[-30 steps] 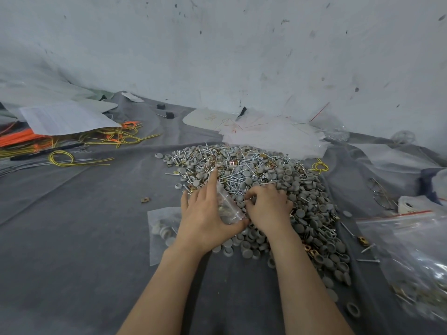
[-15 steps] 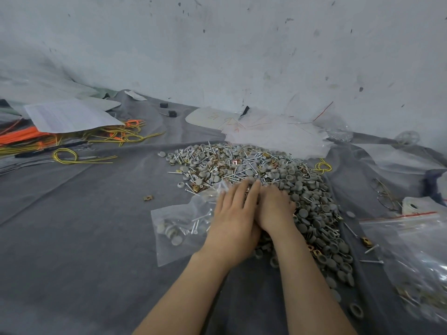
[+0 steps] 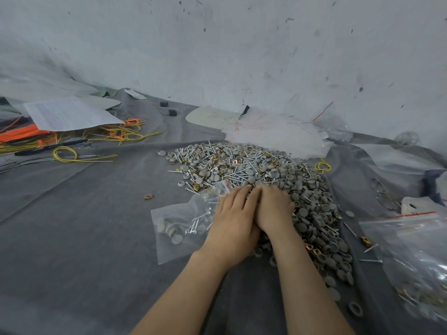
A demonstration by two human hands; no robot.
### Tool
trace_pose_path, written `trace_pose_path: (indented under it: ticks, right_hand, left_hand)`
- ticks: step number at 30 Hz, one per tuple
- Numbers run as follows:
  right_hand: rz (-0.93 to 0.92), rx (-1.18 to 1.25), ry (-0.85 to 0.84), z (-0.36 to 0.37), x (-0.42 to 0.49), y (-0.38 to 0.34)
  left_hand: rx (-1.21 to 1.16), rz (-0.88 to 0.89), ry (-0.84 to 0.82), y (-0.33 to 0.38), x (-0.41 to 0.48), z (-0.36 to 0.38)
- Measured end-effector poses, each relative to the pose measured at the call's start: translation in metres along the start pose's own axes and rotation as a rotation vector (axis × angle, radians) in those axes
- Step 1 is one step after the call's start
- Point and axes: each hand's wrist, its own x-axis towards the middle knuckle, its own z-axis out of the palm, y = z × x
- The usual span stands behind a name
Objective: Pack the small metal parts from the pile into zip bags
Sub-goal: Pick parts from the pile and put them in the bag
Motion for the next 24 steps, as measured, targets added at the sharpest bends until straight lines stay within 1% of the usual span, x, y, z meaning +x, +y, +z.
trace_pose_path:
  ticks: [8,24]
  right_hand:
    - [-0.008,0.094,0.056,0.0014,0.0013,0.0]
    - [-0.057,0.069,0.059,0.002,0.0029,0.0017]
  left_hand:
    - [-0.064,0.019,0.08,0.0014,0.0008,-0.0016]
    - [-0.063,0.014,0.076,0.0037,-0.0001,-0.0035]
